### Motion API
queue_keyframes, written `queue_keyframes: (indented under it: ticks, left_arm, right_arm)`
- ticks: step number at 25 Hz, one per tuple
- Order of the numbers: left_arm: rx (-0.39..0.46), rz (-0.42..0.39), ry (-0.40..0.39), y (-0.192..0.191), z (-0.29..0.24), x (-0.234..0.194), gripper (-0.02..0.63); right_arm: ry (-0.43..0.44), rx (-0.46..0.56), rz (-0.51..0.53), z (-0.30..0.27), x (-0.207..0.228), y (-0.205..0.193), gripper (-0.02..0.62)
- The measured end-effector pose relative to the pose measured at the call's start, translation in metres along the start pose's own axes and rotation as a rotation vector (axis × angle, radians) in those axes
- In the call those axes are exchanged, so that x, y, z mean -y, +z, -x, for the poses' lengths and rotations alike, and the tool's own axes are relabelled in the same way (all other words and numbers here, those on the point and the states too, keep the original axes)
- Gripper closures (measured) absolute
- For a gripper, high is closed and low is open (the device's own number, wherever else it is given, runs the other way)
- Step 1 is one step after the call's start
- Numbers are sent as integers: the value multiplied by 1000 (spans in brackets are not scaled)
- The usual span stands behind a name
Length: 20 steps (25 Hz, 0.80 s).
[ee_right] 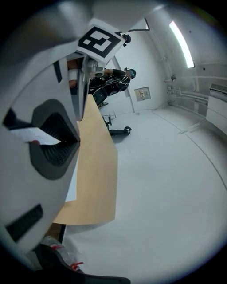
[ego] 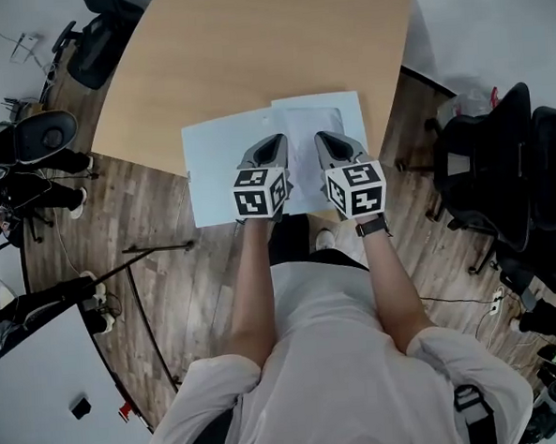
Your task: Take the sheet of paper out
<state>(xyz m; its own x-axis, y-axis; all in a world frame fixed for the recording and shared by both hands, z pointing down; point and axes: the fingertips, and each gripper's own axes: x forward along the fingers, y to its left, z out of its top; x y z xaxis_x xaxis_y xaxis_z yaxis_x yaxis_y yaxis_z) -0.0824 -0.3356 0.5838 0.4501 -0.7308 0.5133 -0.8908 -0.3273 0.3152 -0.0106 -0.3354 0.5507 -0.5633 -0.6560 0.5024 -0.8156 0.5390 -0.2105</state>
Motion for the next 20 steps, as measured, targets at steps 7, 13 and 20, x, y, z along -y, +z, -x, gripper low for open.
queue_keyframes:
  ticks: [7,13,20]
  left_arm:
    - [-132,-14,-21,-38,-29,-4,597]
    - [-255,-28,-41,-79,-50,-6,597]
    - [-357,-31,-57,-112,-66,-3,589]
  right_arm:
    - [-18,-70,-58,-22,19,-25,584]
    - [-30,-96,-86,-33,28,-35,584]
    - [-46,-113,-108,-36,37,-40,584]
